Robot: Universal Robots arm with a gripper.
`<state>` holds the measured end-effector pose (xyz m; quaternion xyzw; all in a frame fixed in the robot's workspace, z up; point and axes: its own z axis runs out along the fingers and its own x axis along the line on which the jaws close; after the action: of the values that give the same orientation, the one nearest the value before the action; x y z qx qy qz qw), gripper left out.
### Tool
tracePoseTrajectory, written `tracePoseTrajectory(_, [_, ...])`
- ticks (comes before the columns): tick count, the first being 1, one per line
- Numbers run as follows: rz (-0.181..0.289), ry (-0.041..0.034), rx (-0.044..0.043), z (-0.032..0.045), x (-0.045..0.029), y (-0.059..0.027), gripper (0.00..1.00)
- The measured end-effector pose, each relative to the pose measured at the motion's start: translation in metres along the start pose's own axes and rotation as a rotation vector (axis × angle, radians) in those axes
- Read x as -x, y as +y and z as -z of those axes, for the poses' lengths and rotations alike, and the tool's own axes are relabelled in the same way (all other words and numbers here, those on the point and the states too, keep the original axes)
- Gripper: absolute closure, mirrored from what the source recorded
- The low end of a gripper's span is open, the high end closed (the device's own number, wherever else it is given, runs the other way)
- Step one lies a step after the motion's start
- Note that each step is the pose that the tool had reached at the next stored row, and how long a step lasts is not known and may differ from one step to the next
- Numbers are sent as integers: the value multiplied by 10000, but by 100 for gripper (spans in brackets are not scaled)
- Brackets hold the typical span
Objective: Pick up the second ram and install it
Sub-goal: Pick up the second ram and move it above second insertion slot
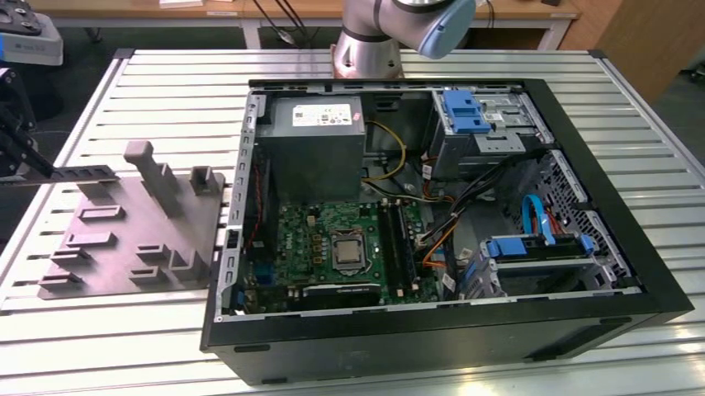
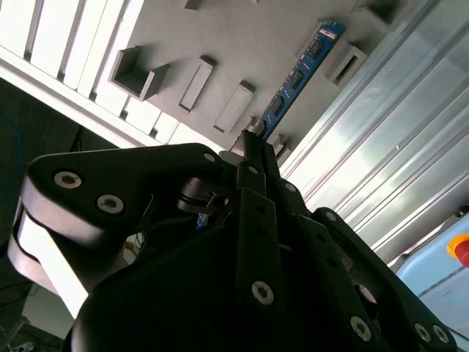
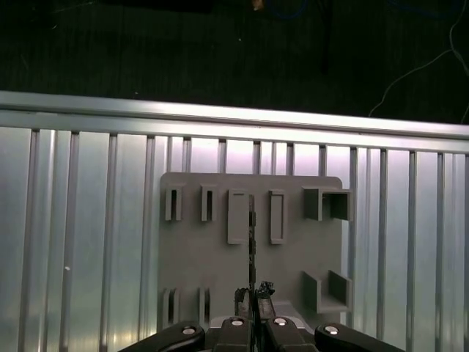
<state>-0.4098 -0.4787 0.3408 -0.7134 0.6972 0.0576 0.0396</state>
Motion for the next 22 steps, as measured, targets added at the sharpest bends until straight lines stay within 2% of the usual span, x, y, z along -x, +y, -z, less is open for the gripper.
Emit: tracePoseTrajectory(22, [6,-220,-6,284,39,7,86])
